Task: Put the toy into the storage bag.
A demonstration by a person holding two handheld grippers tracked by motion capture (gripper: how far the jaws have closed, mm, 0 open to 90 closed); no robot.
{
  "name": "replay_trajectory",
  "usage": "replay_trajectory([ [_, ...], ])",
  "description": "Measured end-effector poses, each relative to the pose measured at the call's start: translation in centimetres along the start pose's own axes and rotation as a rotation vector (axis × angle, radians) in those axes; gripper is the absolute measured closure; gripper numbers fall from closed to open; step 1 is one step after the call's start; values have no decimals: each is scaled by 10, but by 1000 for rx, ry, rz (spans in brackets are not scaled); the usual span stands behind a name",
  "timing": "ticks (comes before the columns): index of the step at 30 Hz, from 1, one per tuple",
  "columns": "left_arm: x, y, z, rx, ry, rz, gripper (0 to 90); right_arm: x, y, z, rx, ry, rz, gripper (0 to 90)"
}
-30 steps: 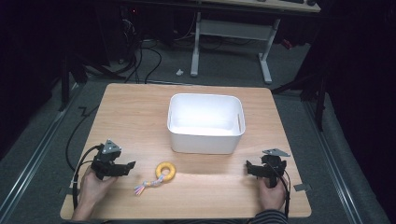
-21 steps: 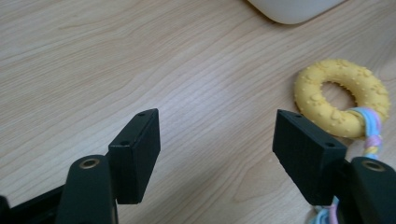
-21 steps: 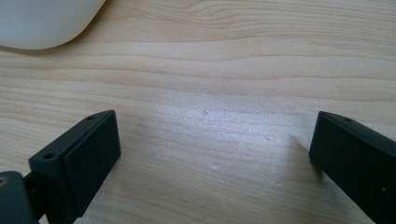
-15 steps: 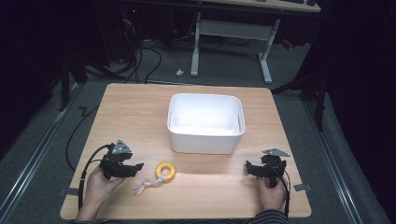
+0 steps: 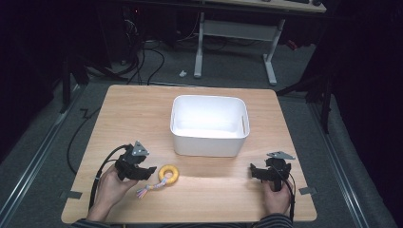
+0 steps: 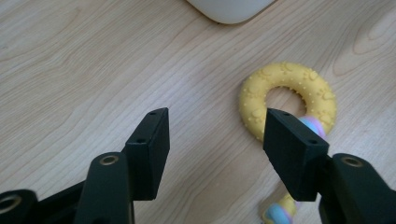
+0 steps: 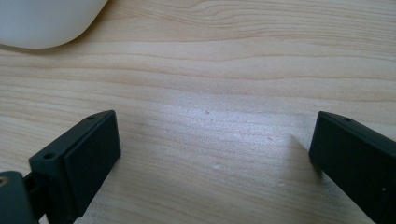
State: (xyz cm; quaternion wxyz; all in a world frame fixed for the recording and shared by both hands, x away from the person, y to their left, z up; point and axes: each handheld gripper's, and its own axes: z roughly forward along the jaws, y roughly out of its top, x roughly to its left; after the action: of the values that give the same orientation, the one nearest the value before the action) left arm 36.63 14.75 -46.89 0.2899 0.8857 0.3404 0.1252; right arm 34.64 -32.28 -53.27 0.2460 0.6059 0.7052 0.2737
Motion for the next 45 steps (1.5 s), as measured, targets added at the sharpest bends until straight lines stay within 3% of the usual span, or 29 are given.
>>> replay_trajectory([
  [15, -14, 14, 21, 48, -50, 8, 452, 0, 0, 0, 1, 1, 2, 19],
  [25, -20, 21, 41, 98, -48, 21, 482, 0, 0, 0, 0, 1, 1, 20],
  [36, -21, 21, 48, 117, -25, 27, 522, 1, 0, 0, -2, 8, -13, 20],
  [45, -24, 23, 57, 162, -21, 40, 551, 1, 0, 0, -1, 12, -16, 20],
])
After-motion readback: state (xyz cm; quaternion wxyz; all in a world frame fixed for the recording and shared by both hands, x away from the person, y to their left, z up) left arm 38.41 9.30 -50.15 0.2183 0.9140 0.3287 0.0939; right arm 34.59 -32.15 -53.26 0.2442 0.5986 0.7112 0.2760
